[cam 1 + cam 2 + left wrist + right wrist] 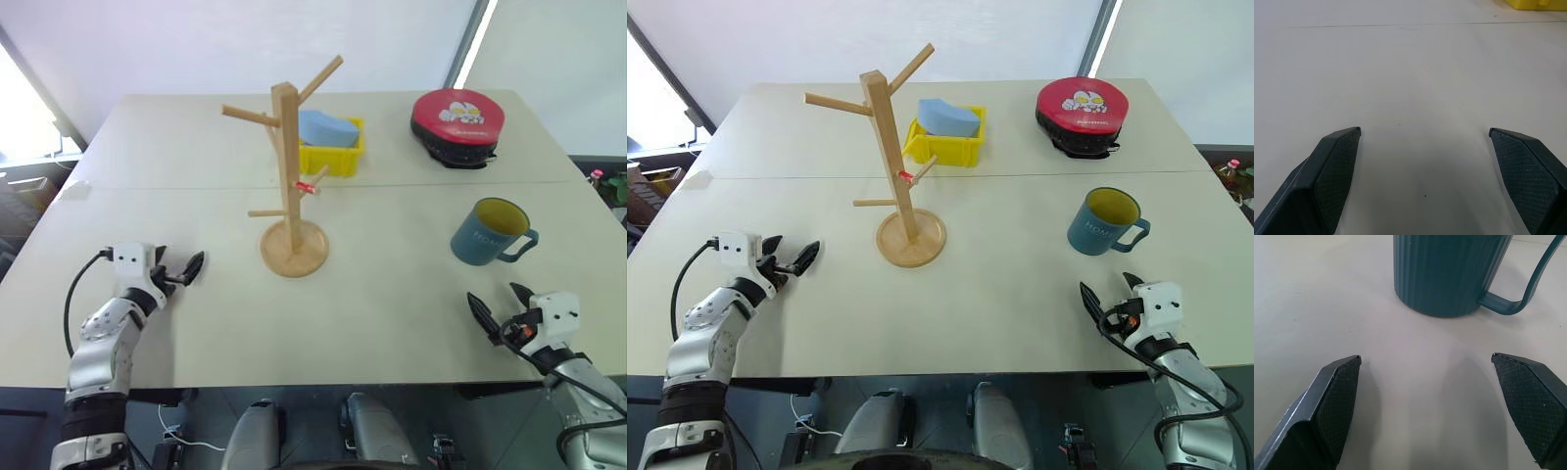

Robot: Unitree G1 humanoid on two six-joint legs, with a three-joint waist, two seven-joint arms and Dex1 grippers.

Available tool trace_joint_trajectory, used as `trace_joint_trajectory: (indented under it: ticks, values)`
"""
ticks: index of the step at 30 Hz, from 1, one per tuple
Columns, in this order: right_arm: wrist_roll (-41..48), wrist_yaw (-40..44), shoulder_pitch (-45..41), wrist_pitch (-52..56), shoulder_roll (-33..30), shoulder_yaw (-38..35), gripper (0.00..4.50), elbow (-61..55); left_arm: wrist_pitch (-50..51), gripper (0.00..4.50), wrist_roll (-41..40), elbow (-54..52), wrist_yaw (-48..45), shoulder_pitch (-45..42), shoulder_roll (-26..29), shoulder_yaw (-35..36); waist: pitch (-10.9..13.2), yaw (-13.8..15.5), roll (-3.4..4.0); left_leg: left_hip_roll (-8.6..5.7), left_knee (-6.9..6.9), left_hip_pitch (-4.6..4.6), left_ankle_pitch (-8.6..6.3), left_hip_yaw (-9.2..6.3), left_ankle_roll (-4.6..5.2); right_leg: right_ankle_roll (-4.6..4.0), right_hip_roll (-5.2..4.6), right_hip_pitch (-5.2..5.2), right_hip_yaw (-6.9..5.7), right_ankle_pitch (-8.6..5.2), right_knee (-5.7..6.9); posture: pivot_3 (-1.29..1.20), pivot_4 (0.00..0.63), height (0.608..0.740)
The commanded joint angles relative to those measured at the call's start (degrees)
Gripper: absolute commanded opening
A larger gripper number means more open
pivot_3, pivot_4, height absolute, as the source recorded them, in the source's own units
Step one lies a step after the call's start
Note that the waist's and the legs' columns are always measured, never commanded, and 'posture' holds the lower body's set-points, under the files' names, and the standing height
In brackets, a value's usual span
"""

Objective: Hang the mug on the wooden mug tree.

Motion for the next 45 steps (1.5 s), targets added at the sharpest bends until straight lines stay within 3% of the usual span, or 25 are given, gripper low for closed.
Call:
trace_joint_trajectory:
  ticks: [1,13,21,26,32,45]
  values:
    - [0.15,-0.59,-0.07,-0.52,0.25,-1.0,4.43,-0.78,-0.96,4.5,0.45,-0.82,-0.02,-0.41,0.18,0.04,0.0,0.0,0.0,0.0,0.0,0.0,0.0,0.0,0.0,0.0,0.0,0.0,0.0,0.0,0.0,0.0,0.15,0.74]
    - [-0.83,-1.16,-1.31,-0.49,-0.04,-0.8,4.43,1.1,1.11,4.5,-1.82,-4.99,-0.91,2.59,0.1,1.25,0.0,-0.01,0.0,0.0,0.0,0.0,0.0,0.0,0.0,0.0,-0.01,0.0,0.01,0.0,0.0,0.0,0.15,0.74]
    - [-0.71,-2.43,-1.63,0.35,-0.08,-1.16,4.43,0.92,5.09,4.5,-8.88,-20.0,-17.49,10.5,3.62,-6.52,0.01,0.04,0.01,0.01,-0.01,-0.01,0.0,0.01,0.0,-0.22,-0.07,0.01,0.03,-0.12,-0.05,0.0,0.15,0.74]
    - [-0.52,-4.63,-1.5,-1.16,0.61,-2.88,4.43,0.88,11.0,4.5,-12.83,-28.27,-21.92,8.05,4.6,-13.27,0.02,0.13,0.04,0.01,-0.01,-0.02,0.0,0.01,0.0,-0.28,-0.11,0.04,0.04,-0.16,-0.09,0.0,0.15,0.74]
    - [-1.64,-12.43,-5.53,-3.46,1.47,-6.98,4.43,3.34,12.53,4.5,-11.31,-32.26,-23.39,3.49,4.37,-20.4,0.07,-0.18,0.21,0.0,0.0,-0.02,0.0,0.09,0.0,-0.26,-0.02,0.02,0.09,-0.14,-0.08,0.0,0.15,0.74]
    - [-3.25,-14.91,-12.67,-3.98,0.74,-6.14,4.43,8.39,11.69,4.5,-10.04,-33.55,-23.64,1.78,4.61,-23.28,0.08,-0.19,0.22,0.02,0.0,0.04,0.0,0.11,0.01,-0.21,0.2,0.03,0.15,-0.13,-0.04,0.0,0.15,0.74]
